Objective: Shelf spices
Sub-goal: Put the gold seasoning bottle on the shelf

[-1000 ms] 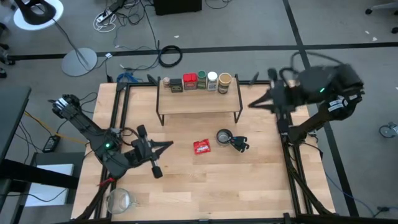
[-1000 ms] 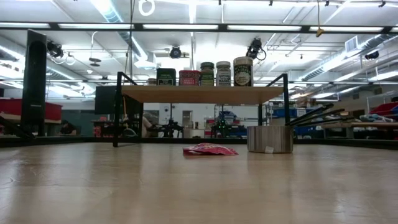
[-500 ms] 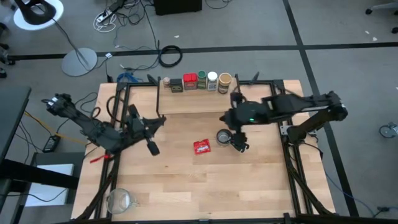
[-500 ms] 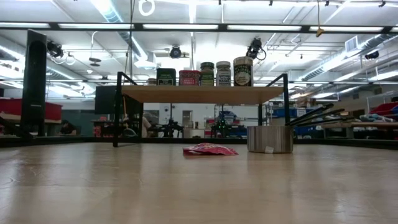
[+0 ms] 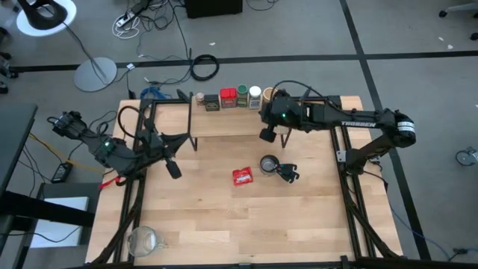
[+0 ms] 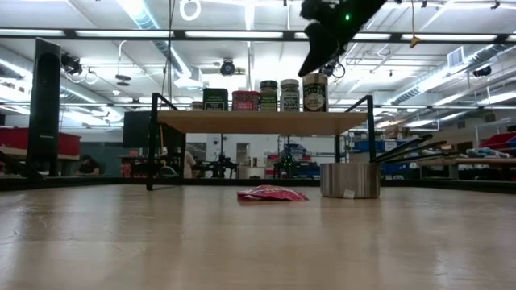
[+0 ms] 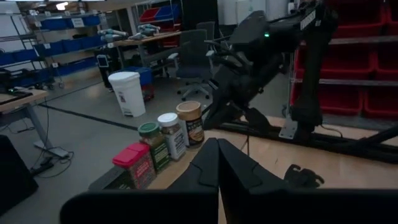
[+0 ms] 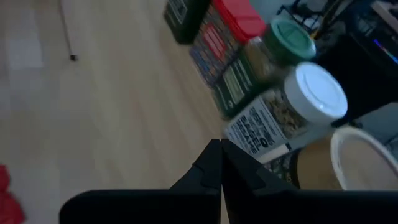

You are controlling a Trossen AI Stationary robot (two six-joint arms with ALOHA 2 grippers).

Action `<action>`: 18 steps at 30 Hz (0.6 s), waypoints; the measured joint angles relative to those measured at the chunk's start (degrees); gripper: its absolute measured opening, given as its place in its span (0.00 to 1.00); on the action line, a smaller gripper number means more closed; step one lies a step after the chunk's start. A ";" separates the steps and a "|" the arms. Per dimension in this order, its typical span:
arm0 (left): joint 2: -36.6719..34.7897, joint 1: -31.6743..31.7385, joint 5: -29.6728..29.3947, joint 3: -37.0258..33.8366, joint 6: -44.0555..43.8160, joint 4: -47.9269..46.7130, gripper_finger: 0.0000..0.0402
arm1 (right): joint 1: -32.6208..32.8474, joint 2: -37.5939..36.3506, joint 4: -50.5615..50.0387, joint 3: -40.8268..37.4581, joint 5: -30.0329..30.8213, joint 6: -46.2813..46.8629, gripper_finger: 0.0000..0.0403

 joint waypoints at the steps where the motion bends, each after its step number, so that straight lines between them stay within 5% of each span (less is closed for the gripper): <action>1: -0.26 0.00 0.01 0.00 -0.27 -0.91 0.01 | -0.83 0.00 0.98 -0.77 -0.62 0.03 0.00; 18: -4.46 0.07 0.56 0.00 -7.53 -12.65 0.01 | -8.26 -0.02 3.34 -5.00 -2.42 0.45 0.00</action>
